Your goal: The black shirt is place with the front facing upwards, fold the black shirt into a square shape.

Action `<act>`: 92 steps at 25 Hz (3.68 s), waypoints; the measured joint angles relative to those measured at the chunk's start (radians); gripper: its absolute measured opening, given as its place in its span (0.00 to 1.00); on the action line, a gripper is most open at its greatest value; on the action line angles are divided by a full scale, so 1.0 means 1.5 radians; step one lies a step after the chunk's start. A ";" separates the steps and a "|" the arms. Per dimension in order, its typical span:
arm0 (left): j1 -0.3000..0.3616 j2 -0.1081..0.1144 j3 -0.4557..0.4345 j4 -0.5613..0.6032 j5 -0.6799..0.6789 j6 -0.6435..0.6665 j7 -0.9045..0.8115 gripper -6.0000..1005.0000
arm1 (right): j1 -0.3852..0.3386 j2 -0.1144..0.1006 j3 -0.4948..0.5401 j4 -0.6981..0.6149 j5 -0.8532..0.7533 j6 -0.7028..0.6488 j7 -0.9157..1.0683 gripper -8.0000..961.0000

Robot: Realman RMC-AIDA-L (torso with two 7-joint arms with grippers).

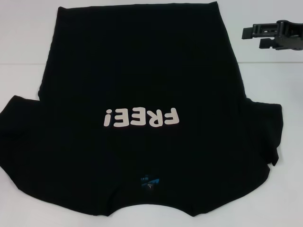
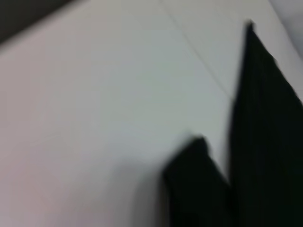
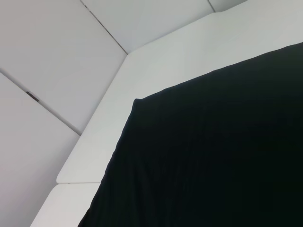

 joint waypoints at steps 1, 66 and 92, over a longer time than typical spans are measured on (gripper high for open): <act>-0.004 0.000 0.001 0.002 -0.001 0.014 0.002 0.01 | 0.000 0.000 0.000 0.000 0.000 0.000 0.000 0.90; -0.040 -0.059 0.119 0.076 -0.168 0.310 0.389 0.84 | -0.081 0.015 -0.029 0.048 -0.262 -0.068 0.102 0.42; -0.039 -0.061 0.118 0.076 -0.179 0.297 0.388 0.84 | -0.081 0.018 -0.023 0.038 -0.268 -0.008 0.104 0.01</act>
